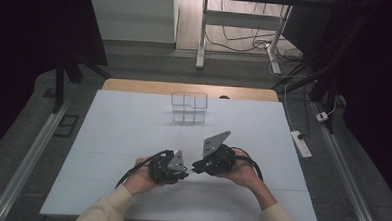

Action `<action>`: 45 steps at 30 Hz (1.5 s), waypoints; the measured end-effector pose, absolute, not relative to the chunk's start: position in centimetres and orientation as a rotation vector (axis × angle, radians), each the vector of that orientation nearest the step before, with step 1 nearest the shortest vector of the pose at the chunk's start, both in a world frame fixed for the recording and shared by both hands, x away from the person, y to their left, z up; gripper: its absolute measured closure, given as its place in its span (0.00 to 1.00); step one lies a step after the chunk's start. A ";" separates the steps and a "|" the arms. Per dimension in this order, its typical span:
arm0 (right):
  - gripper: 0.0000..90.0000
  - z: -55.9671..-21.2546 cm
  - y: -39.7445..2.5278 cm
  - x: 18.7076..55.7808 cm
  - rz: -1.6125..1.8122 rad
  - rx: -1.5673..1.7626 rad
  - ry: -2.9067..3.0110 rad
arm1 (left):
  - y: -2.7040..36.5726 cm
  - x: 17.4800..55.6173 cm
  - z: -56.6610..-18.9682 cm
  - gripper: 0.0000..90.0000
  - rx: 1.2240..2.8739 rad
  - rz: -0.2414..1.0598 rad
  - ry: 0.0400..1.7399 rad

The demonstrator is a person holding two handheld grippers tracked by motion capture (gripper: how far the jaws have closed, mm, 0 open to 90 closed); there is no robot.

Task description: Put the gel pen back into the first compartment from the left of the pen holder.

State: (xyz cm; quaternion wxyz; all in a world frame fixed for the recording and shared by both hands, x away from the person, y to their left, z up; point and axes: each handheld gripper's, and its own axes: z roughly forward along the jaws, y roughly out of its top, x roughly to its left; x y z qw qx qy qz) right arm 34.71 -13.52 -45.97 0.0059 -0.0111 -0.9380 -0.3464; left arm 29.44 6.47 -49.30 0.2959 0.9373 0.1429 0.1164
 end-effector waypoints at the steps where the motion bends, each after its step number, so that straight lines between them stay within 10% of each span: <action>1: 0.87 -46.0 -13.5 34.7 -1.078 -0.038 -2.937 | 6.4 29.4 -49.3 0.85 2.496 0.310 0.377; 22: 0.47 -44.5 -15.5 35.1 -1.419 -0.353 -2.940 | 7.9 30.0 -48.8 0.86 2.411 0.314 0.473; 45: 0.47 -45.4 -16.2 35.7 -1.571 -0.563 -2.799 | 9.3 30.5 -48.3 0.86 2.200 0.309 0.604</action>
